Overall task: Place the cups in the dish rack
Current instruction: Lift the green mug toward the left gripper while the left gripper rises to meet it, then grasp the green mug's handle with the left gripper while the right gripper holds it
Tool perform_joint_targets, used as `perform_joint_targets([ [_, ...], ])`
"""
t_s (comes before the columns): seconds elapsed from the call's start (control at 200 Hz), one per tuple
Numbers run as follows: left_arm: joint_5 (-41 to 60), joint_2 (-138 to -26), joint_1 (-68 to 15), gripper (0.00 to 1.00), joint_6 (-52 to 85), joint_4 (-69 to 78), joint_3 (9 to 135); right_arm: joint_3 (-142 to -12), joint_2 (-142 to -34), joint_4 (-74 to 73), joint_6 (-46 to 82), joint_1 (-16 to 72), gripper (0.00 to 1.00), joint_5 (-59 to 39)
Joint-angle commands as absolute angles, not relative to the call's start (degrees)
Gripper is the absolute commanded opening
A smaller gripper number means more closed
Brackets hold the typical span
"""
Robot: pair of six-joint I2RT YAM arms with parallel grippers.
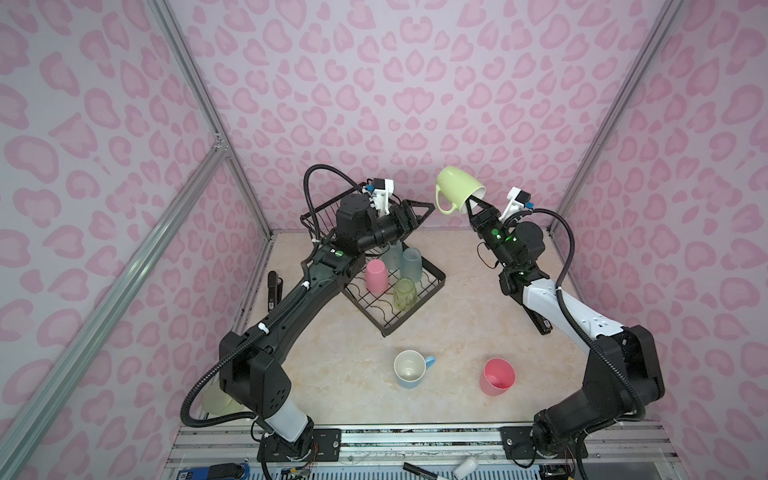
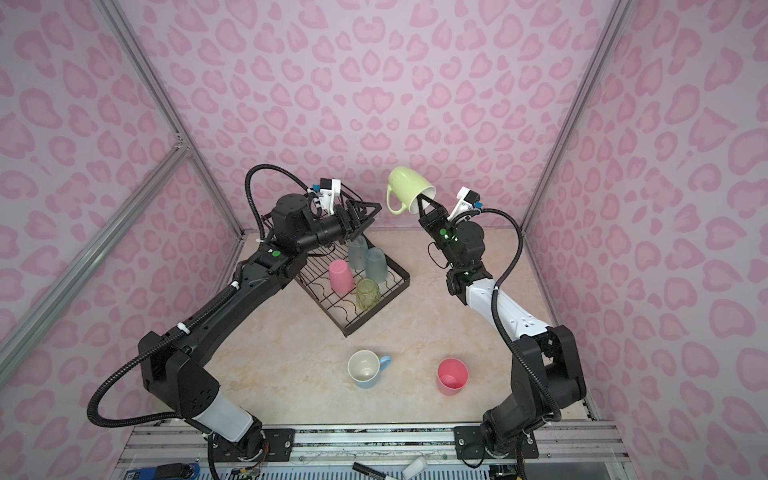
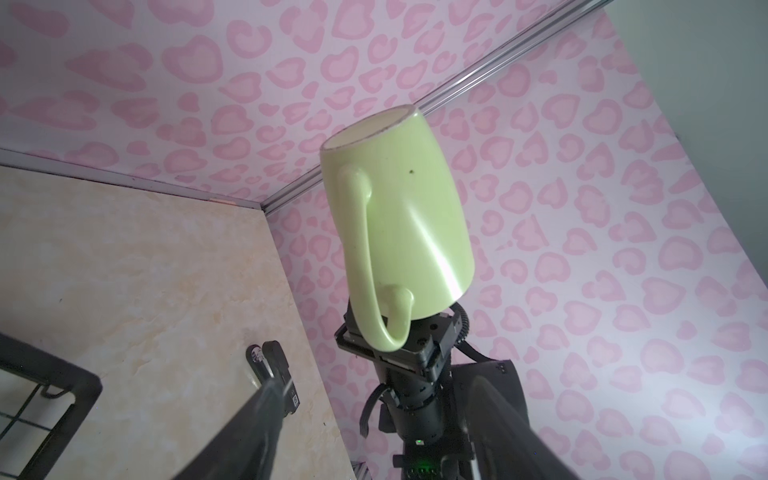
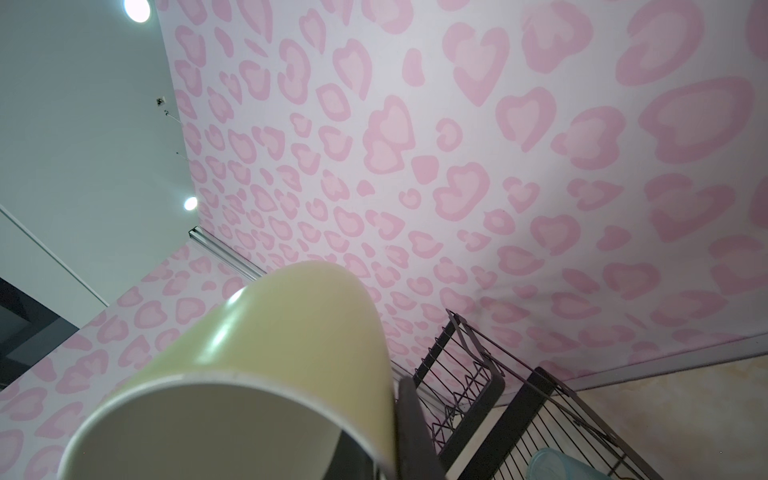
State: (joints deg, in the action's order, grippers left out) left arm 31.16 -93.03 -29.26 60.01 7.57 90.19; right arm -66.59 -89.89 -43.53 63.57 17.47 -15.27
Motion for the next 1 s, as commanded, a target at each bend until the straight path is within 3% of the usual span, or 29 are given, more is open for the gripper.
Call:
perform_joint_targets([
  [0.0,32.52,-93.87,-29.18,0.72,60.99,12.83,90.18,-66.77,-90.43,-49.94,64.94,17.33,0.0,-16.6],
  [0.995,32.25,-102.96,-29.79,0.58,60.47,13.37,96.79,-68.77,-93.35,-50.54,65.71,17.69,0.0,-19.62],
])
